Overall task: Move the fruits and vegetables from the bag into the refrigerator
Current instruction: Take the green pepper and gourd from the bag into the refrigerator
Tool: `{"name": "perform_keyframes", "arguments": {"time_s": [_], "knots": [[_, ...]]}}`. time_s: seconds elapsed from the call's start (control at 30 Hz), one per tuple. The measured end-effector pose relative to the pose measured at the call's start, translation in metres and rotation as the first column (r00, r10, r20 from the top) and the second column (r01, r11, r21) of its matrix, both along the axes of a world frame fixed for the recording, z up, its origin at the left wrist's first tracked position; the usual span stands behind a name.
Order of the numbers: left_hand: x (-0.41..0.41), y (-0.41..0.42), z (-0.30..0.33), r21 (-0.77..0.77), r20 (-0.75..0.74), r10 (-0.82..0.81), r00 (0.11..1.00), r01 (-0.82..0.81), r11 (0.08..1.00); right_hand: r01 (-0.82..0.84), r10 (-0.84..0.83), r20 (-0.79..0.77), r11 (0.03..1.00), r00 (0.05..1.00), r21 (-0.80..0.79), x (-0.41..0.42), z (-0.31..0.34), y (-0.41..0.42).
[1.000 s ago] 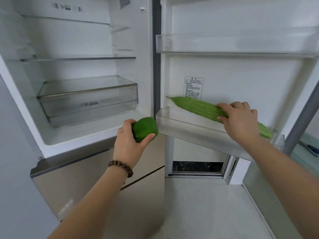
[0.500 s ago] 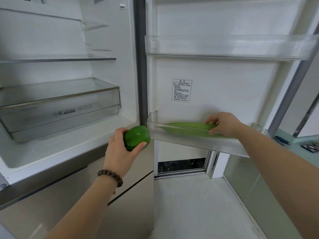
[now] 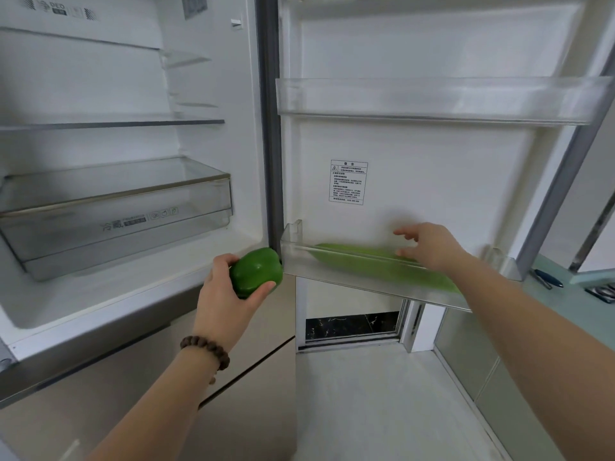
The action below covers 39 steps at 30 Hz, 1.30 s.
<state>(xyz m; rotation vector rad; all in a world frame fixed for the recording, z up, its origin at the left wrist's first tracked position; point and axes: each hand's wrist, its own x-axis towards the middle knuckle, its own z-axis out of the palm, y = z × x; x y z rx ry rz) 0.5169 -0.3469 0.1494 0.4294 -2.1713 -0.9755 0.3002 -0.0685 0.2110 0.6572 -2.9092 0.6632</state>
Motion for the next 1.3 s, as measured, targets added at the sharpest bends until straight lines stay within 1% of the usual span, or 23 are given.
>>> {"name": "perform_keyframes", "arguments": {"time_s": [0.07,0.13,0.2,0.23,0.3,0.4,0.5,0.57,0.63,0.7,0.77,0.87,0.97,1.1,1.3], "knots": [[0.000,0.004,0.004,0.004,-0.025,-0.002,1.000,0.002,1.000,-0.035,0.031,-0.051,0.995,0.998,-0.090,0.010,0.004,-0.007],[0.001,0.010,0.010,0.017,-0.055,-0.009,0.998,0.010,1.000,-0.125,0.106,-0.117,0.977,0.987,-0.172,0.028,0.011,-0.022],[0.001,0.015,0.016,0.047,-0.109,-0.038,0.993,0.043,0.998,-0.232,0.191,-0.168,0.933,0.967,-0.274,0.052,0.019,-0.042],[0.001,0.019,0.019,0.056,-0.140,-0.058,0.988,0.067,0.996,-0.282,0.237,-0.169,0.901,0.957,-0.331,0.065,0.023,-0.053],[0.002,0.027,0.028,0.067,-0.206,-0.094,0.974,0.110,0.992,-0.359,0.344,-0.115,0.828,0.932,-0.431,0.089,0.030,-0.075],[0.004,0.038,0.040,0.071,-0.307,-0.109,0.946,0.137,0.988,-0.398,0.515,0.055,0.721,0.855,-0.567,0.116,0.034,-0.104],[0.007,0.040,0.049,0.078,-0.380,-0.074,0.922,0.112,0.991,-0.347,0.642,0.150,0.579,0.752,-0.738,0.127,0.030,-0.123],[0.012,0.036,0.051,0.068,-0.388,-0.049,0.920,0.082,0.994,-0.304,0.700,0.166,0.494,0.695,-0.815,0.130,0.028,-0.132],[0.017,0.030,0.050,0.048,-0.375,-0.022,0.927,0.043,0.998,-0.313,0.722,0.138,0.454,0.678,-0.834,0.130,0.026,-0.144],[0.021,0.021,0.047,0.019,-0.343,0.006,0.939,0.001,1.000,-0.379,0.710,0.084,0.467,0.699,-0.799,0.129,0.025,-0.157],[0.027,0.007,0.045,-0.043,-0.281,0.036,0.959,-0.050,0.998,-0.432,0.701,0.040,0.483,0.713,-0.762,0.127,0.025,-0.170],[0.036,-0.022,0.047,-0.170,-0.156,0.124,0.980,-0.150,0.974,-0.448,0.686,-0.002,0.474,0.727,-0.758,0.123,0.031,-0.195],[0.042,-0.060,0.056,-0.290,-0.069,0.226,0.972,-0.236,0.928,-0.463,0.674,-0.045,0.457,0.738,-0.760,0.113,0.042,-0.227],[0.036,-0.129,0.068,-0.426,-0.058,0.319,0.946,-0.312,0.849,-0.477,0.645,-0.089,0.459,0.759,-0.750,0.094,0.053,-0.281],[0.009,-0.224,0.082,-0.604,0.001,0.411,0.911,-0.327,0.727,-0.437,0.579,-0.102,0.476,0.809,-0.763,0.060,0.058,-0.360]]}}
